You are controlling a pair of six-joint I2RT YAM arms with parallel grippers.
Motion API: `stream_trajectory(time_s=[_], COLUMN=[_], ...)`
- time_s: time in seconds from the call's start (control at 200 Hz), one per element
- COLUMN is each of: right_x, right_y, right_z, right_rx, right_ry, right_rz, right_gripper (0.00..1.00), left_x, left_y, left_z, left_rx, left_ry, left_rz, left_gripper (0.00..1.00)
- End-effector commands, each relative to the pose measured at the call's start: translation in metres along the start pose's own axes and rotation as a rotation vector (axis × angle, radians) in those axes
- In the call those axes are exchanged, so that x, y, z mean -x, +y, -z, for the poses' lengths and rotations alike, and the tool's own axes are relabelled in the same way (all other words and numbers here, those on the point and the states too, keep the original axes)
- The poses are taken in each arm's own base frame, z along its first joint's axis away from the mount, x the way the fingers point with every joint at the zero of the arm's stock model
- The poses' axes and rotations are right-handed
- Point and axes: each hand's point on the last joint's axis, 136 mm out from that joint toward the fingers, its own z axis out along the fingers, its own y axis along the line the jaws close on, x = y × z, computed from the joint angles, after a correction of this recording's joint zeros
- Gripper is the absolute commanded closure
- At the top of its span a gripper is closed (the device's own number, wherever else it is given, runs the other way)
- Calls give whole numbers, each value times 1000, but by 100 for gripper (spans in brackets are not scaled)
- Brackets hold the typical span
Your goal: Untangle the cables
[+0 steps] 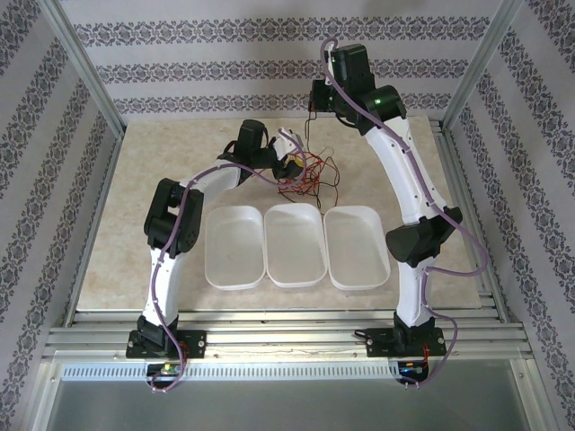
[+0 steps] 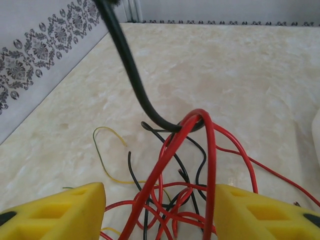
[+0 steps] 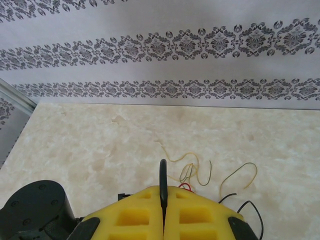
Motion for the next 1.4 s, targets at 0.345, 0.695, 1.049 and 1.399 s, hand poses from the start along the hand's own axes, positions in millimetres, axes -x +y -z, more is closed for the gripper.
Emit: stream_trajectory(time_s=[0.345, 0.695, 1.049, 1.399], right_x=[27, 72, 92, 106], right_y=[9, 16, 18, 5], right_z=[25, 74, 116, 191], right_rx=[60, 87, 84, 2], right_ry=[-81, -241, -336, -456], right_rz=[-42, -13, 12, 70], right_gripper=[100, 100, 100, 100], left_x=[-15, -30, -33, -30], left_y=[2, 4, 4, 4], left_z=[-12, -16, -18, -17], left_rx=[65, 74, 76, 85], left_ry=[34, 76, 75, 64], left_rz=[6, 12, 26, 28], left_gripper=[100, 100, 100, 100])
